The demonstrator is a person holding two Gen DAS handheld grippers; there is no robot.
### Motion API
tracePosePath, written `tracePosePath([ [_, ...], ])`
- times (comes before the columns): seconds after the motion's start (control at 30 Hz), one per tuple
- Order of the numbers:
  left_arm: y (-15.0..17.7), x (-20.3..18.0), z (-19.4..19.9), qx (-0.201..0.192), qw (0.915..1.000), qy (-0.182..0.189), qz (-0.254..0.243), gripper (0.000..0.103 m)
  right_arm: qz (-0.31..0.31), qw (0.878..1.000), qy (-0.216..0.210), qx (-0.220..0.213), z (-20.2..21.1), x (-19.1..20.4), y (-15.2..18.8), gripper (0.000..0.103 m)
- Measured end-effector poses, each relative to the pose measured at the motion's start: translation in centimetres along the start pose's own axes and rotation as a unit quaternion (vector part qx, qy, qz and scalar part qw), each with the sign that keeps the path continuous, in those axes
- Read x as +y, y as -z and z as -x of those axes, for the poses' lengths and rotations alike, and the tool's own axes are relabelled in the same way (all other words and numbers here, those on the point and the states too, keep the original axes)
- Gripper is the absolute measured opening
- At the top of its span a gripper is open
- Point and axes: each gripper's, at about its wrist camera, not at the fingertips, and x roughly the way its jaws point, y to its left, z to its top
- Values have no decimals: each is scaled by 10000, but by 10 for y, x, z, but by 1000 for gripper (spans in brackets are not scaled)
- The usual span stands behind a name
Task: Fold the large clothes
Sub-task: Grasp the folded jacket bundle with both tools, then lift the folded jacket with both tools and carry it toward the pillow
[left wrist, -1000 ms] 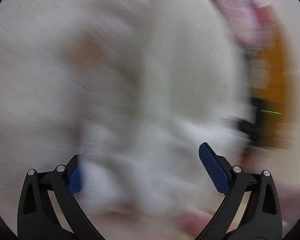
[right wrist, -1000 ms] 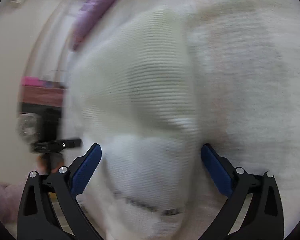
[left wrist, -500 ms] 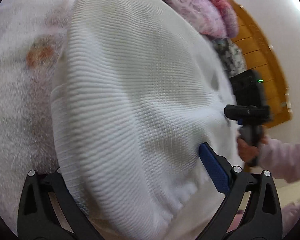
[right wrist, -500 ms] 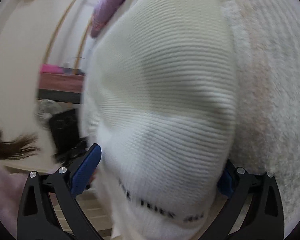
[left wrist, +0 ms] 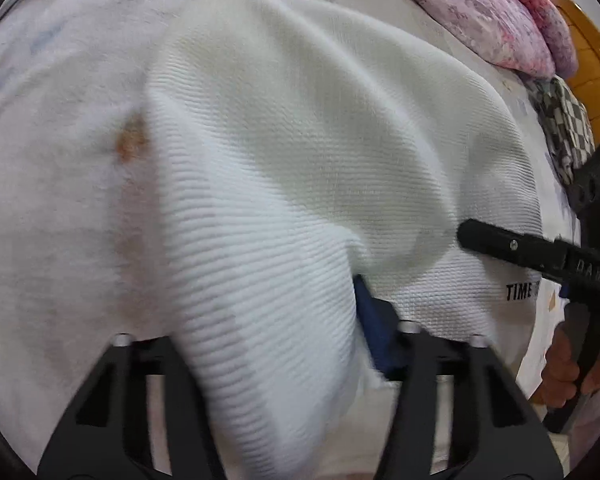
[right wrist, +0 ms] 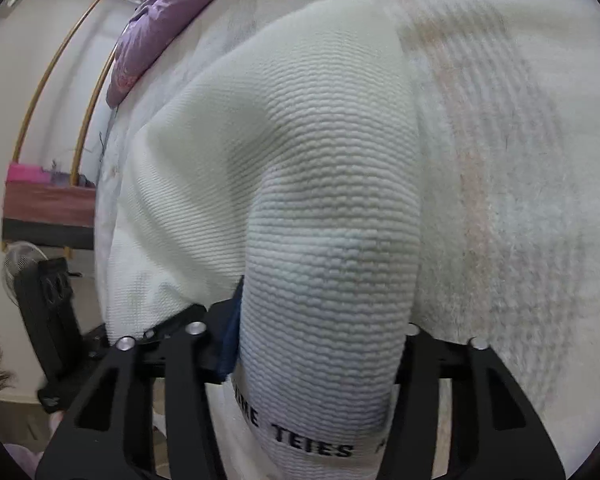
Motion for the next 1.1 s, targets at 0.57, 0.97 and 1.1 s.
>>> tracePosePath([
  [0.57,-12,-46,158,-335,9992,-58,-207,26,240,9995,-3,-220,99,117,13,31],
  [0.97,-10,-180,258,-682,9927,432,-900,26,169,9947,264,-974,270,118,36,31],
  [1.1,-19,-253,266,-877,9872,555,-1211,26,234,9905,263,-1330,331,81,31,31],
])
